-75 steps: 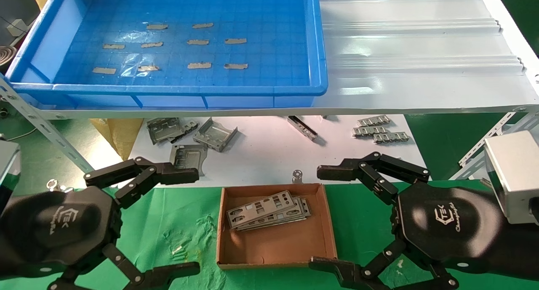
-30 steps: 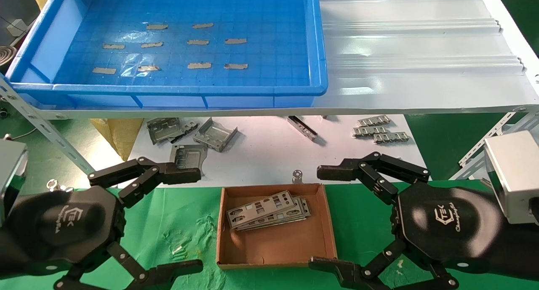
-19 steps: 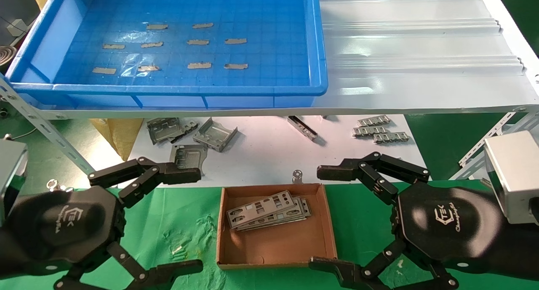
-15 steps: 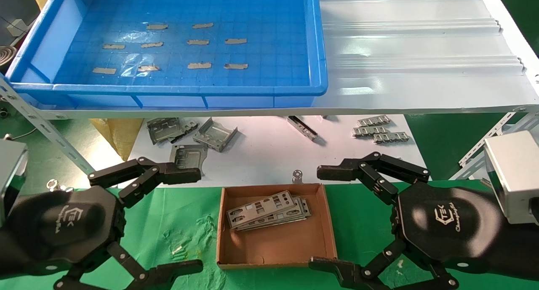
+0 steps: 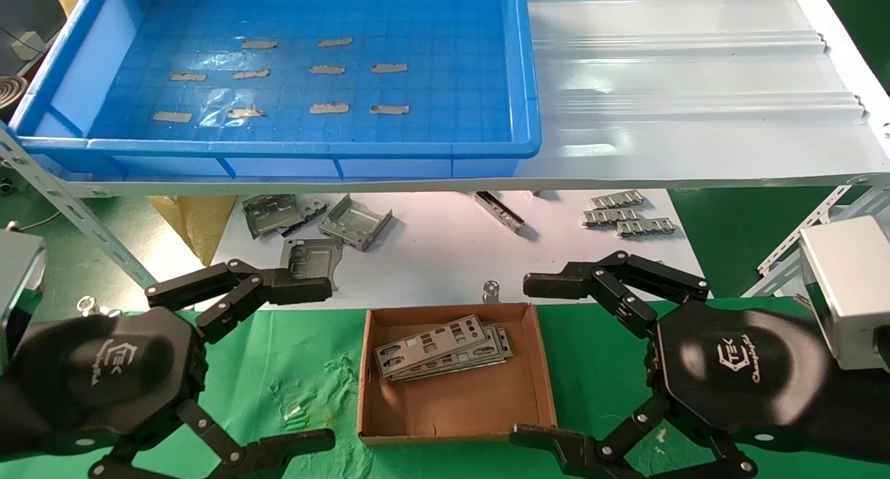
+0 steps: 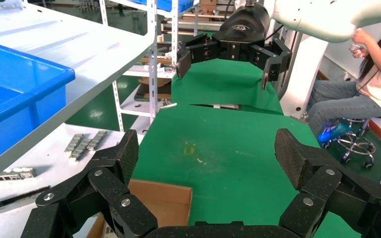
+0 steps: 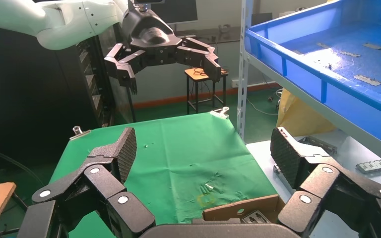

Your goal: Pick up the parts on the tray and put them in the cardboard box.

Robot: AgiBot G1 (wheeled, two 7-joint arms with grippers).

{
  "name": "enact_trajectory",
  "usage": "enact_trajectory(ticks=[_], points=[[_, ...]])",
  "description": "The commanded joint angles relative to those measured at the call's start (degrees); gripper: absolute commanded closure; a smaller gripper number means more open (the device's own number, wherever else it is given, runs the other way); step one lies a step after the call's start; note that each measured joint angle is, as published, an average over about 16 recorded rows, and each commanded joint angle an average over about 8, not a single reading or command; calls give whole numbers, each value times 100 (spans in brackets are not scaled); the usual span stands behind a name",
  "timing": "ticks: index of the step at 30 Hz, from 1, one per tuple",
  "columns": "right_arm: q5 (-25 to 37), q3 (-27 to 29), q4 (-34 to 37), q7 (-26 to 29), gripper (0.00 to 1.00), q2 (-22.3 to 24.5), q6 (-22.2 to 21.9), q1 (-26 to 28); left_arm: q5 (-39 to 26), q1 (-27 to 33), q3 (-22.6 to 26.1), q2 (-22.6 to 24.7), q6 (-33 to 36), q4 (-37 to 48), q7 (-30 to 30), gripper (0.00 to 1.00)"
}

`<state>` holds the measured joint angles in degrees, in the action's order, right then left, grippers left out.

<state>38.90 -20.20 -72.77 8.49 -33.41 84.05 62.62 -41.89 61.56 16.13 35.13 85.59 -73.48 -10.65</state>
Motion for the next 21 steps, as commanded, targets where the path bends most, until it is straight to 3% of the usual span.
enact_trajectory(ticks=[1,21], points=[[0,0,0,0,0,0,0,0,0,0,0,0,0,0,0,0],[0,0,0,0,0,0,0,0,0,0,0,0,1,0,0,0]])
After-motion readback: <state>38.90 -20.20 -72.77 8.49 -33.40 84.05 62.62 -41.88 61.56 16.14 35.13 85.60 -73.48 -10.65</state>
